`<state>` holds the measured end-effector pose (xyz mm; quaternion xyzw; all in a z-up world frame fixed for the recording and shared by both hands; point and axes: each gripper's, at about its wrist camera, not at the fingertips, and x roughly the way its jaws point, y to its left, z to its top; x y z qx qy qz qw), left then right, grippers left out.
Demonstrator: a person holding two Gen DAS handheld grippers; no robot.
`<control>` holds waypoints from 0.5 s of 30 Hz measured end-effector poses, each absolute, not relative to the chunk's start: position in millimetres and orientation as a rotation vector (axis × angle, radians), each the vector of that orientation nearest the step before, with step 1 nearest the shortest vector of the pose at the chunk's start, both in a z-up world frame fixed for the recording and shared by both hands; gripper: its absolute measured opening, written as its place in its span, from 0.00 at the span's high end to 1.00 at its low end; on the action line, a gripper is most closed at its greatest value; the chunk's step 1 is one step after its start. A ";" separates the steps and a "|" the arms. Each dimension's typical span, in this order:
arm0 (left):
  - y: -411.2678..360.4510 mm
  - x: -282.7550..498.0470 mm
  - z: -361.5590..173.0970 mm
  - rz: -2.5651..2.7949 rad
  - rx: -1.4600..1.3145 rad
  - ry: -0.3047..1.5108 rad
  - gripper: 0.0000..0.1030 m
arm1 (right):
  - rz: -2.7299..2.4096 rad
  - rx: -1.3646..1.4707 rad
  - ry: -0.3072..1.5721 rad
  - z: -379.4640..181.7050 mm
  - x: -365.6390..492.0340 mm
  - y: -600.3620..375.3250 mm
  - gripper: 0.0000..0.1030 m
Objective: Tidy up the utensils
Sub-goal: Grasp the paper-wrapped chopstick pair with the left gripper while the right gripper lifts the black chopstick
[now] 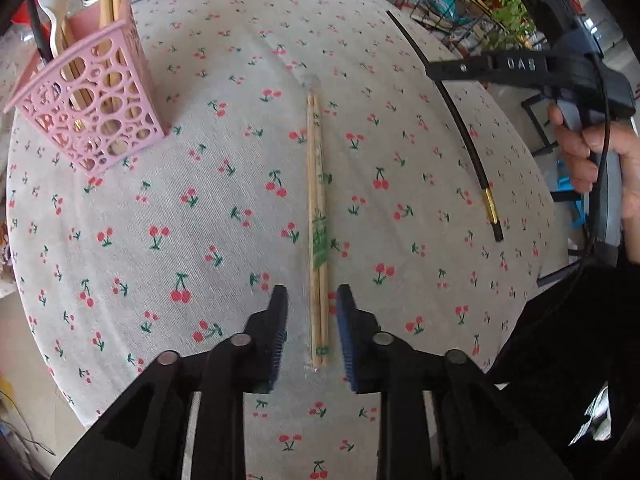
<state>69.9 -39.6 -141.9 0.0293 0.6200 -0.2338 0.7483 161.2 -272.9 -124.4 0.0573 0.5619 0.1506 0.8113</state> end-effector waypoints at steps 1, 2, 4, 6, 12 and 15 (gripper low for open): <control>-40.9 76.1 -140.0 -0.496 0.040 1.335 0.42 | 0.322 0.122 1.201 -124.6 160.7 -274.3 0.95; -43.7 82.6 -139.0 -0.485 0.022 1.313 0.34 | 0.320 0.121 1.203 -124.7 160.2 -274.9 0.95; -54.0 97.9 -140.3 -0.479 0.009 1.292 0.34 | 0.312 0.116 1.205 -125.3 159.6 -275.5 0.95; -67.8 112.0 -142.5 -0.465 0.027 1.260 0.34 | 0.304 0.115 1.208 -125.9 159.3 -276.5 0.95; -95.9 131.9 -156.7 -0.396 0.204 1.222 0.73 | 0.286 0.135 1.205 -123.6 156.9 -278.8 0.95; -99.5 128.9 -157.7 -0.393 0.258 1.215 0.83 | 0.282 0.144 1.201 -120.7 154.7 -278.6 0.95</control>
